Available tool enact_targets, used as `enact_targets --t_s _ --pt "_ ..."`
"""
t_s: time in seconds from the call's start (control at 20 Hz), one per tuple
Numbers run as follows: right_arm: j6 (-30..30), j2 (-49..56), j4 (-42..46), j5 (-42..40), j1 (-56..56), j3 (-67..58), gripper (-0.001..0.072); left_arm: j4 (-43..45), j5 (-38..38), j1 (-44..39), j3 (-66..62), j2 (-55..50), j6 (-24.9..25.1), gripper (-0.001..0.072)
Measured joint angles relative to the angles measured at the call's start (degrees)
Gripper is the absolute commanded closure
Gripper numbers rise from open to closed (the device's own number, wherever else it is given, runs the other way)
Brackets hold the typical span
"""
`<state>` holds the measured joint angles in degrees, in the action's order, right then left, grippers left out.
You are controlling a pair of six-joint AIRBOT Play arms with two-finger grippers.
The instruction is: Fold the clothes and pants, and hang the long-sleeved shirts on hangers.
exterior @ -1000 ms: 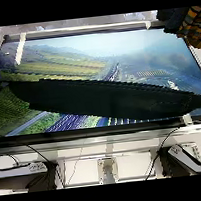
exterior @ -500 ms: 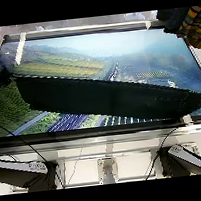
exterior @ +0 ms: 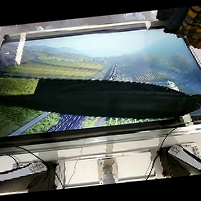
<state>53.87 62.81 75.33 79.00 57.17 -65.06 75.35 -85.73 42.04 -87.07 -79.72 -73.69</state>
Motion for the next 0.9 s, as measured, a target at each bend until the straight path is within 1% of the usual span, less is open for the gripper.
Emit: enact_targets --t_s 0.1,0.15,0.25,0.35,0.55,0.75,0.9 --pt "-0.7 -0.2 -0.6 0.0 0.0 0.3 0.0683 2.0 -4.0 2.6 1.2 1.6 0.5 0.069" --pt "-0.6 -0.2 -1.4 0.0 0.0 0.5 0.0683 2.8 -4.5 3.3 1.6 2.0 0.7 0.069" --pt "0.6 -0.2 -1.9 0.4 -0.5 0.6 0.0683 3.7 -4.3 3.8 2.1 2.5 0.9 0.069" --pt "2.5 0.3 -2.4 -2.7 -2.4 0.7 0.0684 2.8 -2.7 2.9 2.4 2.6 0.7 0.069" --pt "8.0 3.4 -2.6 -12.0 -8.9 0.7 0.0684 0.8 8.6 -2.9 2.6 -0.7 -1.6 0.069" --pt "15.6 8.9 -1.2 -21.7 -15.6 0.5 0.0683 0.2 21.0 -10.4 2.6 -7.7 -5.8 0.0689" --pt "19.6 13.0 -0.8 -26.7 -18.4 0.5 0.0683 -0.4 30.0 -15.0 2.5 -12.8 -8.7 0.0689"
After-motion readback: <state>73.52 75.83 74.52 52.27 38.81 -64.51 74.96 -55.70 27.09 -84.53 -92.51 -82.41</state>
